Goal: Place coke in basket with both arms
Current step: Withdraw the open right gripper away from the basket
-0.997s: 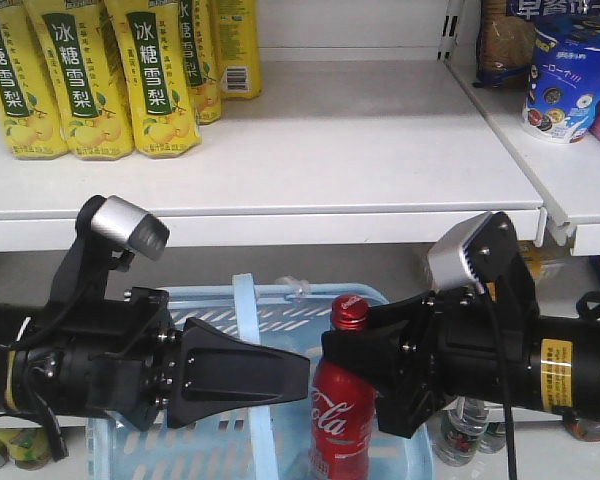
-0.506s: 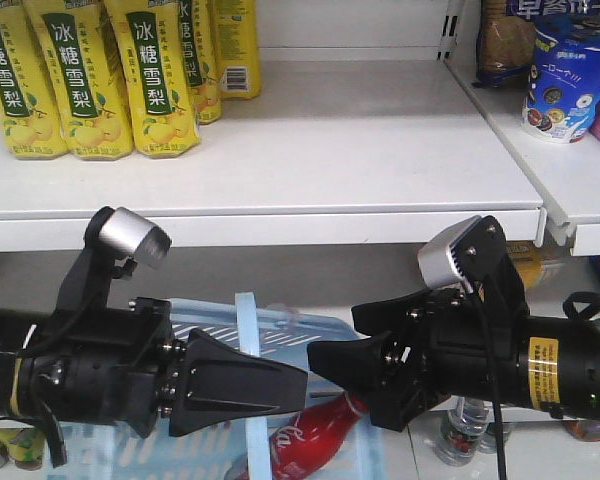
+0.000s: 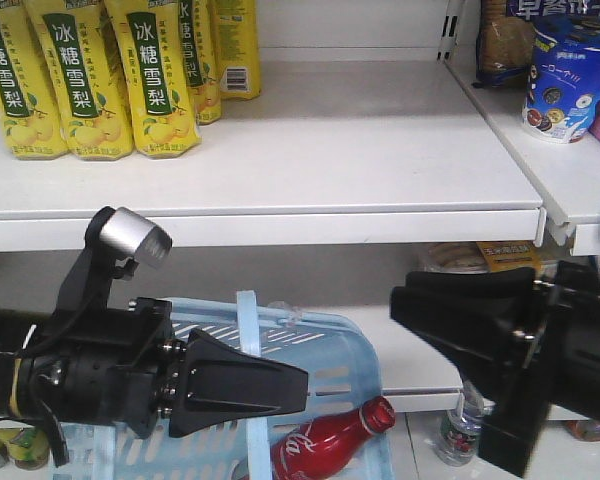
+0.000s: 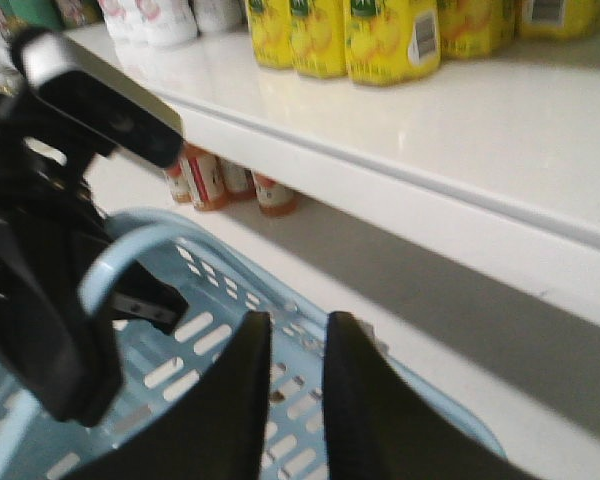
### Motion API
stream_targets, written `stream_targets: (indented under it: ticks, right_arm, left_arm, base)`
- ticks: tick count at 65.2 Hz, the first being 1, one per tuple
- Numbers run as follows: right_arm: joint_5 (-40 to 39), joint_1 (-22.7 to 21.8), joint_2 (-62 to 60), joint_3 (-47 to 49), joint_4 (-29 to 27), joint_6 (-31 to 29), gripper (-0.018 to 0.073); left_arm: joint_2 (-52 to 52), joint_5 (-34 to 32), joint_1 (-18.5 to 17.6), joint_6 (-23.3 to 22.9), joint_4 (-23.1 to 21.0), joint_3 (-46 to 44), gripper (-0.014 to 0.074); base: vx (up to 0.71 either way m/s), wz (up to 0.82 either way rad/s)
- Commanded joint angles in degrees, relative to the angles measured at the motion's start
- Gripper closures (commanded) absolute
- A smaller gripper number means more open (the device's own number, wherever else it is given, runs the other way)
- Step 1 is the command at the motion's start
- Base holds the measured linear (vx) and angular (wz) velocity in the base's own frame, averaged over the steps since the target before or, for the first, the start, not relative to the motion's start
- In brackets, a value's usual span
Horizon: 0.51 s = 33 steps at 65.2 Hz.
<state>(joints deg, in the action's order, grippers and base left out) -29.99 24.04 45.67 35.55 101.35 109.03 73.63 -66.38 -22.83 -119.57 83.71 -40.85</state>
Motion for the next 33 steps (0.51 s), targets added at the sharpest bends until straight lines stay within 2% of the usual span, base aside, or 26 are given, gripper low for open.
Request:
stream_targets:
  ticks: [1,13,27,33]
  right_arm:
    - [1.37,-0.09,-5.94,1.43,1.57,0.77,0.0574]
    - [5.98,-0.09,-15.5,-4.81,1.57,0.83,0.0564]
    - [19.24,-0.09,-24.12,-20.79,1.57,1.02,0.0564]
    - [22.44,-0.04,-26.05,-25.29,1.2,1.09,0.0564]
  left_arm:
    - [-1.95,-12.73,-0.17,0.6,-6.88,-1.89,0.0603]
    - [-1.95,-12.73,-0.17,0.6,-6.88,-1.89,0.0603]
    - [-1.95,-12.73,-0.17,0.6,-6.88,-1.89,0.0603]
    - [-1.95,-12.73,-0.17,0.6,-6.88,-1.89,0.0603]
  base:
    - [0.0,0.0]
    - [0.0,0.0]
    - [0.0,0.0]
    - [0.0,0.0]
